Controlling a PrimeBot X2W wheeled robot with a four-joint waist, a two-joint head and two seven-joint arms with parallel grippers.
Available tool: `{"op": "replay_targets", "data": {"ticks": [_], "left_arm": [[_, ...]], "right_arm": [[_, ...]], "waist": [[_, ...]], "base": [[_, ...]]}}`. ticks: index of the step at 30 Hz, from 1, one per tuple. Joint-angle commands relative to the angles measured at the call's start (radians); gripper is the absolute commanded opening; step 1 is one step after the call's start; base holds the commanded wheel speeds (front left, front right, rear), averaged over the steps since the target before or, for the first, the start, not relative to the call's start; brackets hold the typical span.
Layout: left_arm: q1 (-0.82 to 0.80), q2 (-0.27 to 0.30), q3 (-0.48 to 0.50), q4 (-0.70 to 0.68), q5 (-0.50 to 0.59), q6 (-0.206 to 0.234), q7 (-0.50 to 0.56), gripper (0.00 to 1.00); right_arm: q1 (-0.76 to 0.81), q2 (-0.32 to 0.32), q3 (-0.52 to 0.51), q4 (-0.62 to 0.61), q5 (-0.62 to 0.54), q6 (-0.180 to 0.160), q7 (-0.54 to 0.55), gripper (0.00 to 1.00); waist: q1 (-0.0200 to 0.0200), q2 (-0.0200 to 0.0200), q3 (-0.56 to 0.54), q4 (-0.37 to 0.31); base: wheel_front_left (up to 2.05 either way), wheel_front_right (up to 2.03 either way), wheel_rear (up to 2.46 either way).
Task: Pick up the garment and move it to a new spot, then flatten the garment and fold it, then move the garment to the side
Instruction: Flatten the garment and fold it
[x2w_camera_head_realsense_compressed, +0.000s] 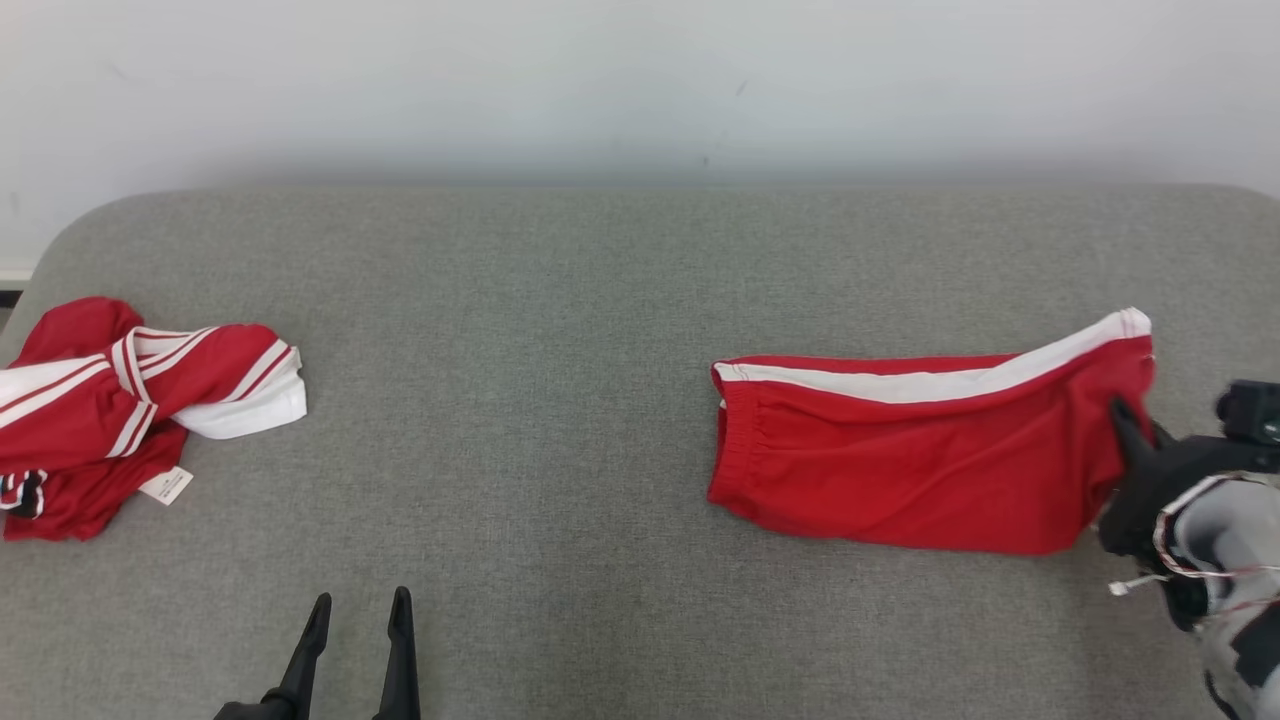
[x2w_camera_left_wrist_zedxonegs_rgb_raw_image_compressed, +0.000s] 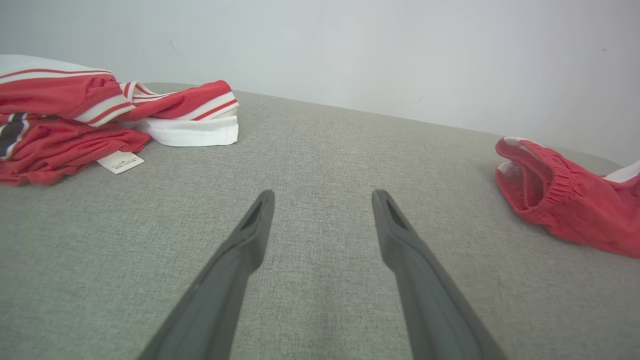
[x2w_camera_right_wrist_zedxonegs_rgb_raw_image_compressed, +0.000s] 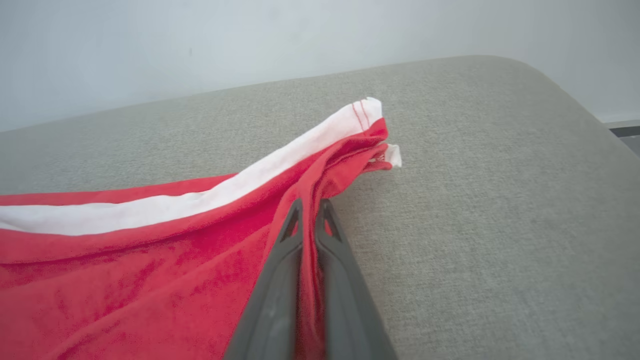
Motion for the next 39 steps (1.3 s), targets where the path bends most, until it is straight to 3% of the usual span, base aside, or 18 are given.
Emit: {"op": "replay_targets", "data": {"ticks": [1,6,16,25,36,37,38,39], "left_arm": [[0.018,-0.001,0.006,-0.004,0.007,0.002,-0.003,1.0],[0.015,-0.001,0.005,-0.002,0.007,0.0,-0.003,1.0],[-0.017,-0.001,-0.027,0.01,-0.002,-0.006,-0.003,1.0],[-0.038,-0.001,-0.068,0.016,-0.021,-0.001,-0.003,1.0],[-0.048,-0.001,-0.087,0.024,-0.032,0.008,-0.003,1.0],[-0.049,-0.001,-0.087,0.025,-0.032,0.007,-0.003,1.0],[-0.048,-0.001,-0.086,0.026,-0.031,0.007,-0.003,1.0],[-0.046,-0.001,-0.084,0.027,-0.03,0.008,-0.003,1.0]], "right_arm": [[-0.002,0.017,0.015,-0.047,-0.008,-0.002,-0.014,0.0],[0.002,0.041,0.052,-0.151,-0.018,-0.002,-0.02,0.0],[0.014,0.153,0.119,-0.305,-0.05,-0.002,0.016,0.0],[0.029,0.249,0.13,-0.33,-0.075,-0.002,0.052,0.0],[0.065,0.342,0.113,-0.238,-0.088,-0.002,0.051,0.02],[0.064,0.345,0.109,-0.236,-0.091,-0.002,0.037,0.83],[0.066,0.349,0.109,-0.234,-0.094,-0.002,0.027,1.0],[0.067,0.349,0.109,-0.235,-0.097,-0.002,0.016,1.0]], "waist": [[0.0,-0.0001,-0.016,-0.017],[0.0,-0.0001,-0.024,-0.022],[0.0,-0.0001,-0.025,0.014],[0.0,-0.0001,-0.017,0.062],[0.0,-0.0001,-0.013,0.069],[0.0,-0.0001,-0.014,0.067],[0.0,-0.0001,-0.015,0.063],[0.0,-0.0001,-0.016,0.059]], "base": [[0.0,0.0,0.0],[0.0,0.0,0.0],[0.0,0.0,0.0],[0.0,0.0,0.0],[0.0,0.0,0.0],[0.0,0.0,0.0],[0.0,0.0,0.0],[0.0,0.0,0.0]]}}
